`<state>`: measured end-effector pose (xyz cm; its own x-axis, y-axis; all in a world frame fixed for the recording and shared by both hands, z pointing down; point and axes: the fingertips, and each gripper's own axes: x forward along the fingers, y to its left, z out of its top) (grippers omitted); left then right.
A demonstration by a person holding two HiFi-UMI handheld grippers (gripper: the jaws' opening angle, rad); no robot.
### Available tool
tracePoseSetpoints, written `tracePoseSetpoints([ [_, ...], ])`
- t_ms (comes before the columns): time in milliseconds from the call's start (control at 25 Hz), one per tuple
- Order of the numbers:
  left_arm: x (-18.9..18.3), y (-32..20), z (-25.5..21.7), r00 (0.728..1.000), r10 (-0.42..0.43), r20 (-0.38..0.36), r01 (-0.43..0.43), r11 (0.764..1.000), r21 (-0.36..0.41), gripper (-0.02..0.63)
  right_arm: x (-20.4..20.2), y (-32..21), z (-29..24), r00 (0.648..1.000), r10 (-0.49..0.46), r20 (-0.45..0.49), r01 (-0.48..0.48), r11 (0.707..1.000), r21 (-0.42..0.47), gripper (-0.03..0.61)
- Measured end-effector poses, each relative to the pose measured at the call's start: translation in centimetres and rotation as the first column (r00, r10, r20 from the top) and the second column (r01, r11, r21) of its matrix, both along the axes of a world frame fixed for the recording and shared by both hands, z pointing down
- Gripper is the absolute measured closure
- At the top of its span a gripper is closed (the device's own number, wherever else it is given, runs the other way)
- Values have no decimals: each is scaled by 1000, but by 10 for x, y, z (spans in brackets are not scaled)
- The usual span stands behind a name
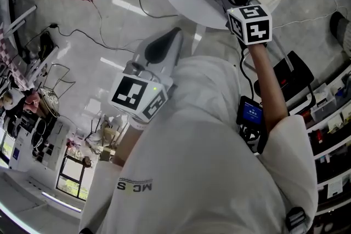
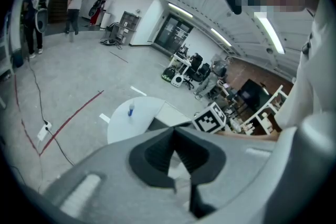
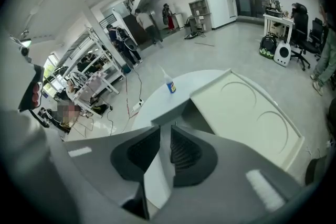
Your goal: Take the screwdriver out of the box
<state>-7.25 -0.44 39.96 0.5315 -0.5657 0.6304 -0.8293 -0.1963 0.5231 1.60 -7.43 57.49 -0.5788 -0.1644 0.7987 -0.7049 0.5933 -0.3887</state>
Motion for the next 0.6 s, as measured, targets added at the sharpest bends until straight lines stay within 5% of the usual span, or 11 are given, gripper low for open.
tracePoseSetpoints([
  [600,-18,13,36,998,-56,6,56,996,-65,614,-17,9,74,989,-117,-90,108,989,-103,506],
])
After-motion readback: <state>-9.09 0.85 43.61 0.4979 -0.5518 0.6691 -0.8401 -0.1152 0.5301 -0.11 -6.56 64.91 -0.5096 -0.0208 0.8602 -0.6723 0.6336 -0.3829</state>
